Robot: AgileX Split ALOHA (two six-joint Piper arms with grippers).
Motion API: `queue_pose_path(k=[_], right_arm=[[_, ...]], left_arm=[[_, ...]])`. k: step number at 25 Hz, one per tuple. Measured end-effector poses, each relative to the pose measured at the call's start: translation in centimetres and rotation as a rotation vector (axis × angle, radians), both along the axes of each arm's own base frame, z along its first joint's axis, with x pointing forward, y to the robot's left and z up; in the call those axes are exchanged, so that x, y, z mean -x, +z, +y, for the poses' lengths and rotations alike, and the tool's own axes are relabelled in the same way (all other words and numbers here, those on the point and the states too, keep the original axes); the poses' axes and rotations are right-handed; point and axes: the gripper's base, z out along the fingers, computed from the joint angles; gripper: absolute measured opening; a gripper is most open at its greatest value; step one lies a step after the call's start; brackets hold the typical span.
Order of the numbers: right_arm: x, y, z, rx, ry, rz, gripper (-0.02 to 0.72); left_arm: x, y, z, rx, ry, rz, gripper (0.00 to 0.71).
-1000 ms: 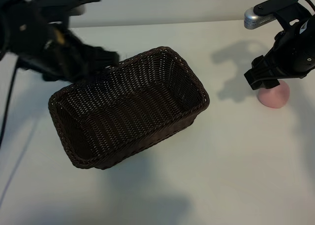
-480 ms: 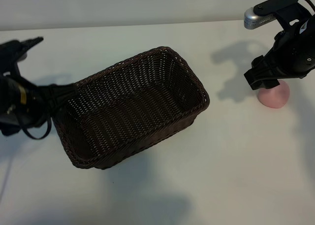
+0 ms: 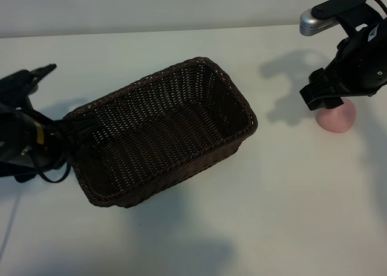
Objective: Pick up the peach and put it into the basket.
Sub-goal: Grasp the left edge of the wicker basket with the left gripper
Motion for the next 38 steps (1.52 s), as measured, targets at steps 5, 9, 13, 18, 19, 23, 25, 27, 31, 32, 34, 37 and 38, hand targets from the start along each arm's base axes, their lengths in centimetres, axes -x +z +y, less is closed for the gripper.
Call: queue_pose_path(k=[5, 9, 13, 18, 19, 23, 25, 27, 31, 32, 34, 37, 38], right_arm=[[0.0, 0.0, 0.0, 0.0, 0.0, 0.001, 0.595], [0.0, 0.0, 0.0, 0.001, 0.001, 0.005, 0.595], [0.1, 0.0, 0.0, 0.001, 0.001, 0.007, 0.595], [0.1, 0.0, 0.0, 0.001, 0.001, 0.008, 0.595], [0.1, 0.0, 0.0, 0.001, 0.001, 0.009, 0.595], [0.1, 0.0, 0.0, 0.001, 0.001, 0.009, 0.595], [0.1, 0.0, 0.0, 0.001, 0.001, 0.009, 0.595], [0.1, 0.0, 0.0, 0.001, 0.001, 0.009, 0.595], [0.1, 0.0, 0.0, 0.001, 0.001, 0.009, 0.595], [0.1, 0.0, 0.0, 0.001, 0.001, 0.009, 0.595], [0.1, 0.0, 0.0, 0.001, 0.001, 0.01, 0.595], [0.1, 0.0, 0.0, 0.001, 0.001, 0.01, 0.595], [0.1, 0.0, 0.0, 0.001, 0.001, 0.01, 0.595]], left_arm=[[-0.6, -1.6, -0.4, 0.012, 0.002, 0.021, 0.592], [-1.1, -2.6, -0.9, 0.03, 0.0, 0.03, 0.592], [-1.5, -3.6, -1.2, 0.03, -0.004, 0.047, 0.592], [-1.7, -4.4, -1.3, 0.025, -0.007, 0.063, 0.592], [-1.8, -4.6, -1.4, 0.024, -0.008, 0.068, 0.592], [-1.9, -5.6, -1.5, 0.018, -0.011, 0.09, 0.592], [-1.8, -6.0, -1.5, 0.021, -0.014, 0.093, 0.592], [-1.7, -6.2, -1.5, 0.028, -0.018, 0.087, 0.592], [-1.7, -6.6, -1.6, 0.042, -0.025, 0.076, 0.592], [-1.7, -6.7, -1.6, 0.043, -0.026, 0.076, 0.592], [-1.8, -6.8, -1.6, 0.043, -0.026, 0.079, 0.592], [-1.9, -6.9, -1.7, 0.051, -0.029, 0.072, 0.59], [-1.9, -6.9, -1.7, 0.052, -0.029, 0.071, 0.586]])
